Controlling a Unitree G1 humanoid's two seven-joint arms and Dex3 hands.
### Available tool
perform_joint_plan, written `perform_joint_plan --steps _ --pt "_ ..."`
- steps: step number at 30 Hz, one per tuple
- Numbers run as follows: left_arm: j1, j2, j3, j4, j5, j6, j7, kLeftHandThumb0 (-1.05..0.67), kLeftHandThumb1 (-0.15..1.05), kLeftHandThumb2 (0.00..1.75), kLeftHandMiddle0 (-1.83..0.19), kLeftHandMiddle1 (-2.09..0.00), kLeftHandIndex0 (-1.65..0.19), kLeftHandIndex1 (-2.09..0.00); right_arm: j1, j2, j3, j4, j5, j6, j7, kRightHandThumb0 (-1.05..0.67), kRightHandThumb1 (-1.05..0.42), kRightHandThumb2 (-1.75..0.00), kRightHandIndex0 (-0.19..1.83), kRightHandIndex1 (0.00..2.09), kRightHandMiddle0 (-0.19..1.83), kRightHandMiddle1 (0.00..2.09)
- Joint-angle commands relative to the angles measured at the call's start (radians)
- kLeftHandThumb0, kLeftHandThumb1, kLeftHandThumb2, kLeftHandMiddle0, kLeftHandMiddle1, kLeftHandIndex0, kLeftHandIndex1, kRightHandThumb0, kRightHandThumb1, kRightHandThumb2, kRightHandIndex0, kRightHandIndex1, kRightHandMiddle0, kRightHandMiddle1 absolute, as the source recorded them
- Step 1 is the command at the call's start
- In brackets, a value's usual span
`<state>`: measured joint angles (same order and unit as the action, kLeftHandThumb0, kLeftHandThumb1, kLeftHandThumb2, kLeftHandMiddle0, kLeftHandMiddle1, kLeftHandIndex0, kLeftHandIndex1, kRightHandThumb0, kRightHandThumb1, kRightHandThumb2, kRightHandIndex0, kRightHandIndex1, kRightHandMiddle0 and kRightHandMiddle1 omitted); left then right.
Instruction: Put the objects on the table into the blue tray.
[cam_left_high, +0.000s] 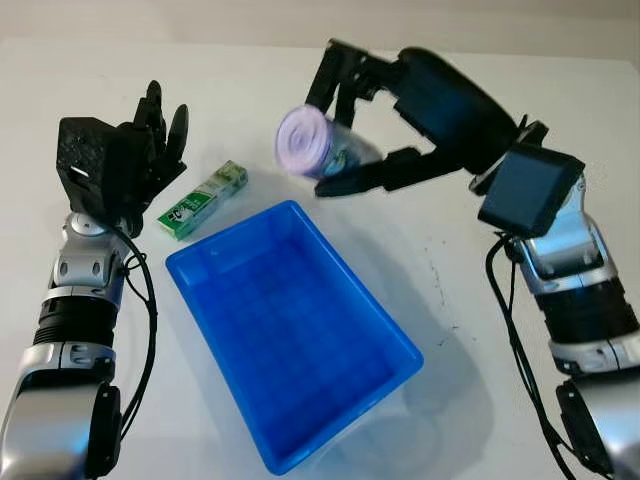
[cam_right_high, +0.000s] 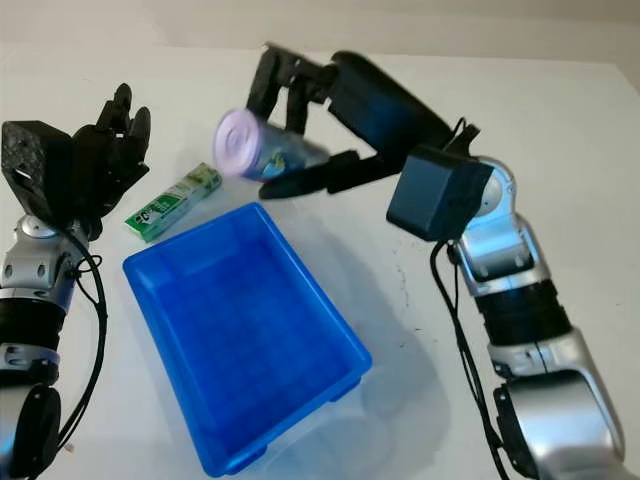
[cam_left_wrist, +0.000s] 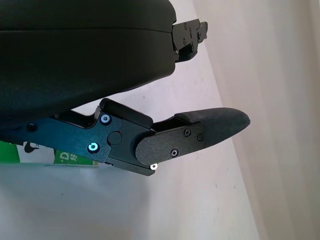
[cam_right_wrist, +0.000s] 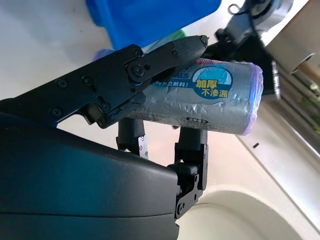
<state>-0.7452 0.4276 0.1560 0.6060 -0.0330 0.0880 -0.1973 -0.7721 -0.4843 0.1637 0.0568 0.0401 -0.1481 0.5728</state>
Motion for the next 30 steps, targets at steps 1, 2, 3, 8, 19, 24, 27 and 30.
perform_joint_plan --steps 1,2,3,8,19,24,27,30 --pt "-0.007 -0.001 0.0 -0.001 0.003 -0.008 0.008 -0.72 1.05 0.66 0.19 -0.03 0.19 -0.01 0.015 0.005 -0.002 -0.057 0.029 0.035 0.039 -0.45 -1.05 -0.28 1.05 2.09 0.78 2.09" --pt "-0.007 -0.001 -0.001 0.001 0.004 -0.01 0.011 -0.72 1.05 0.66 0.19 -0.04 0.19 -0.01 0.016 0.003 -0.001 -0.07 0.032 0.046 0.056 -0.46 -1.05 -0.27 1.02 2.09 0.74 2.09" --pt "-0.008 -0.001 -0.001 0.004 0.005 -0.013 0.011 -0.72 1.05 0.66 0.19 -0.04 0.19 -0.01 0.015 0.002 -0.004 -0.071 0.04 0.047 0.075 -0.47 -1.05 -0.26 0.97 2.09 0.69 2.09" --pt "-0.006 -0.002 -0.002 0.008 0.005 -0.024 0.01 -0.73 1.05 0.66 0.19 -0.04 0.19 -0.02 -0.013 -0.038 0.003 -0.023 0.052 0.042 0.215 -0.57 -1.05 -0.14 0.18 1.81 0.06 1.75" --pt "-0.001 -0.008 0.001 -0.005 -0.008 -0.008 0.007 -0.73 1.05 0.66 0.19 -0.02 0.19 0.0 -0.083 -0.123 0.034 0.031 0.017 0.028 0.461 -0.78 -1.01 -0.05 -0.19 0.0 -0.19 0.05" --pt "-0.002 -0.008 0.001 -0.004 -0.008 -0.006 0.009 -0.72 1.05 0.66 0.19 -0.02 0.19 0.0 -0.073 -0.07 -0.043 0.069 0.044 0.086 0.339 -0.75 -0.92 -0.03 -0.19 0.0 -0.19 0.0" --pt "-0.003 -0.009 0.002 -0.002 -0.006 -0.007 0.012 -0.72 1.05 0.66 0.19 -0.03 0.19 0.0 -0.062 -0.021 -0.108 0.122 0.034 0.089 0.181 -0.72 -0.98 -0.07 -0.19 0.0 -0.19 0.0" --pt "-0.006 -0.007 0.002 0.004 -0.007 -0.012 0.009 -0.72 1.05 0.67 0.19 -0.02 0.19 0.0 -0.062 0.016 -0.162 0.221 -0.007 0.046 0.001 -0.74 -1.04 -0.19 -0.19 0.0 -0.19 0.0"
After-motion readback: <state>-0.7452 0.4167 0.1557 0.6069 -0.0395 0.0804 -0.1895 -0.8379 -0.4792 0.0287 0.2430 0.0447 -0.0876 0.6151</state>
